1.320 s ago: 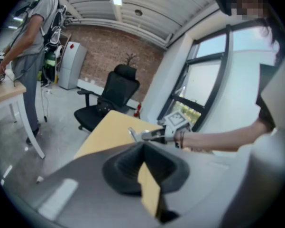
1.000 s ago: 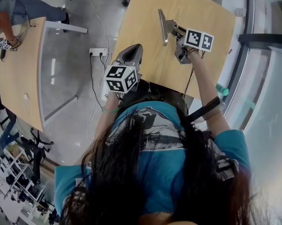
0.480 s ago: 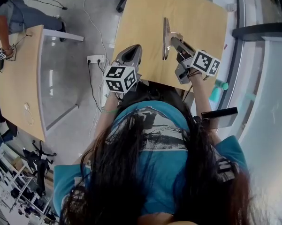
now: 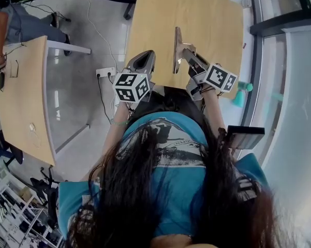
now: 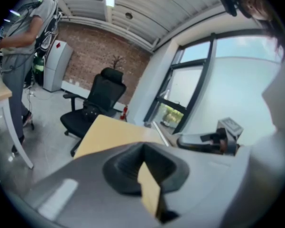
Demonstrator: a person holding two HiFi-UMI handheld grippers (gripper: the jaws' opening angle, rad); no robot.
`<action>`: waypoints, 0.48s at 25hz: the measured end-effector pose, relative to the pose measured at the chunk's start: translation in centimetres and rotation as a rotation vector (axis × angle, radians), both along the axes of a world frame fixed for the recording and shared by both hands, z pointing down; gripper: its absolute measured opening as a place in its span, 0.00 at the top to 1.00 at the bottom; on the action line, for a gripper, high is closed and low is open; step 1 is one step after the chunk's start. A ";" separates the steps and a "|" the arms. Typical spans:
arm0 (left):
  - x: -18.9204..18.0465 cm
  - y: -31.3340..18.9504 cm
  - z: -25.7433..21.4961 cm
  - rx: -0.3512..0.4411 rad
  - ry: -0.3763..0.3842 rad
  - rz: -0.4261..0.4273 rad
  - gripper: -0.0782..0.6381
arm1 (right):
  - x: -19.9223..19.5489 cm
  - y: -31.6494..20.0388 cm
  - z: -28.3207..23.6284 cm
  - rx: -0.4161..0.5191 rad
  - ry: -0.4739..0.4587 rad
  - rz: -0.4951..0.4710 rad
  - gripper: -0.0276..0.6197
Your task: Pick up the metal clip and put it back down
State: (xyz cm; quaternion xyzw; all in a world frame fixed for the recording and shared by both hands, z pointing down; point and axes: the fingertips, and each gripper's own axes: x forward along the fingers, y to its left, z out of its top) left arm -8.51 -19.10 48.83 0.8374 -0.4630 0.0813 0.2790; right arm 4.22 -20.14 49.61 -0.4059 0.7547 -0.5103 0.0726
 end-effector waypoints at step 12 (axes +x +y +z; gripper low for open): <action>-0.5 1.5 -0.9 0.021 0.024 0.052 0.89 | -1.2 1.9 -0.6 0.009 -0.014 0.032 0.81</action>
